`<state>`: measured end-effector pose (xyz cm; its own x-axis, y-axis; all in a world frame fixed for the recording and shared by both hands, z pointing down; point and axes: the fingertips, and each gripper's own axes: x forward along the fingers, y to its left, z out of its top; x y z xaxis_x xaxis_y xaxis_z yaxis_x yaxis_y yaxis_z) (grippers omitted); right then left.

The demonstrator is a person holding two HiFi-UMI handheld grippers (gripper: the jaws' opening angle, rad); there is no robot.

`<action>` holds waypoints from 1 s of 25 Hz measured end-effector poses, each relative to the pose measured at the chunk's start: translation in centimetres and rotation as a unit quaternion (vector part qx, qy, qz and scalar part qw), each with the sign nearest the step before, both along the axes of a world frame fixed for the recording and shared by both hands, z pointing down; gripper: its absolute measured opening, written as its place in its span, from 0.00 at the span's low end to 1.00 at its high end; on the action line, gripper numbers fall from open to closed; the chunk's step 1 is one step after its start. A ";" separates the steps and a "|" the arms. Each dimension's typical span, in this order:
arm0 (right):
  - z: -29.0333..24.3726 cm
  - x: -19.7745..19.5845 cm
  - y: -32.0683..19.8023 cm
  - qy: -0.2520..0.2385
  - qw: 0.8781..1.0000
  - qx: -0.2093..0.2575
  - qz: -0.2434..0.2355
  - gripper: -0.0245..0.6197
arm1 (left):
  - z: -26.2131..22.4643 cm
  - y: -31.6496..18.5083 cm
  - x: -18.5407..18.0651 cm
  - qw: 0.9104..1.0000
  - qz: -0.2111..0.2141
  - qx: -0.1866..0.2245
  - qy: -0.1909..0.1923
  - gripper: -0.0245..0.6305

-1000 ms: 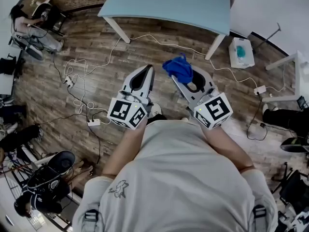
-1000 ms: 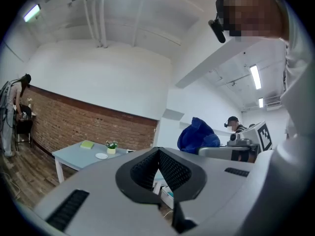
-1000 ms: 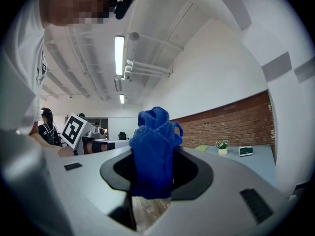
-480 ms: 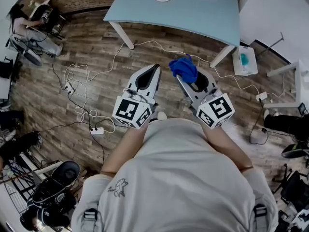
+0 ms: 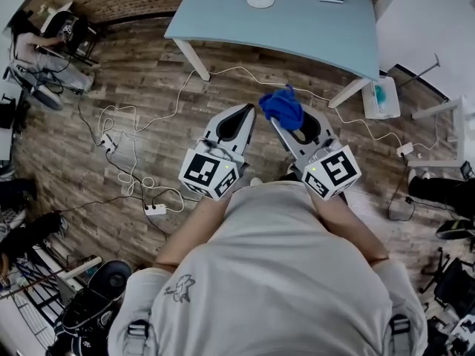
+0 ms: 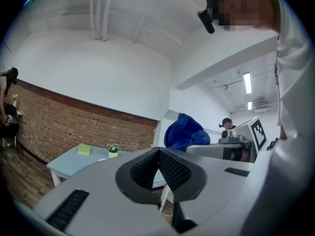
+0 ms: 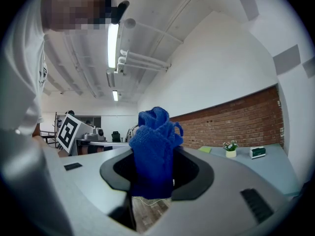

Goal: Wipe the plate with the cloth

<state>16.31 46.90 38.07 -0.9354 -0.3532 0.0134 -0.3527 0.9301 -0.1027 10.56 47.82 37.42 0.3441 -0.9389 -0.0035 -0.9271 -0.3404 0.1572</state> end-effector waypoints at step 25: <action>2.6 -3.1 -25.0 -0.014 0.998 -0.050 -0.025 0.28 | 3.5 -23.9 -4.7 0.997 -0.050 -0.053 0.005 0.05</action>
